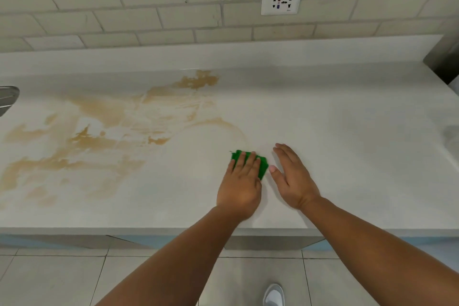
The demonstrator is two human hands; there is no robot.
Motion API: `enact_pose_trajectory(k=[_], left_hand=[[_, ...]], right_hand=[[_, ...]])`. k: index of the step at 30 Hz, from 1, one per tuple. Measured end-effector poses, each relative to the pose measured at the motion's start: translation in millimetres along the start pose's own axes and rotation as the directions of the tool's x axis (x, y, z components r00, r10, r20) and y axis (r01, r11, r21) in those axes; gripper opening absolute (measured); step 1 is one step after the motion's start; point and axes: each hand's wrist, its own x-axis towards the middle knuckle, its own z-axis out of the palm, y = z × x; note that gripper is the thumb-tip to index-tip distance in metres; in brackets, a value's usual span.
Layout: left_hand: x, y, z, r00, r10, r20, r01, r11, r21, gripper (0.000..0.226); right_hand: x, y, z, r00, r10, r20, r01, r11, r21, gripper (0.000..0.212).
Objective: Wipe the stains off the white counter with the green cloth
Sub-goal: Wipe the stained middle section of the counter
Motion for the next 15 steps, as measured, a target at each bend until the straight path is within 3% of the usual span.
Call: enact_pose_trajectory(k=[3,5,7,9,12,15], left_hand=[[-14.3,-13.6,-2.5,0.980,0.190,0.055,-0.190,0.982,0.001,0.055],[-29.5,-32.9,-6.3,0.973,0.222,0.055,-0.223,0.975,0.001,0.054],[-37.6,-50.3,-9.6,0.990,0.138,0.026,-0.138,0.990,-0.012,0.054],[-31.1,-52.2,-10.6,0.999,-0.038,-0.022,0.037,0.999,-0.030,0.055],[-3.5,-22.6,-5.8,0.962,-0.263,-0.079,0.261,0.965,-0.033,0.055],[19.0,15.7,2.2,0.951,-0.300,-0.068,0.295,0.952,-0.082,0.055]], right_hand=[[-0.9,2.4,-2.5,1.000,0.000,-0.009,0.001,0.999,0.047,0.070],[-2.7,2.6,-4.0,1.000,-0.019,0.000,0.019,0.999,0.046,0.063],[-4.7,2.7,-4.5,0.999,-0.040,-0.011,0.040,0.998,0.044,0.060],[-5.2,2.7,-4.7,0.999,-0.045,-0.026,0.047,0.997,0.058,0.059],[-2.7,1.7,-5.9,0.999,-0.024,-0.042,0.027,0.996,0.088,0.056],[1.2,3.0,-7.2,0.999,0.002,-0.041,0.002,0.994,0.110,0.046]])
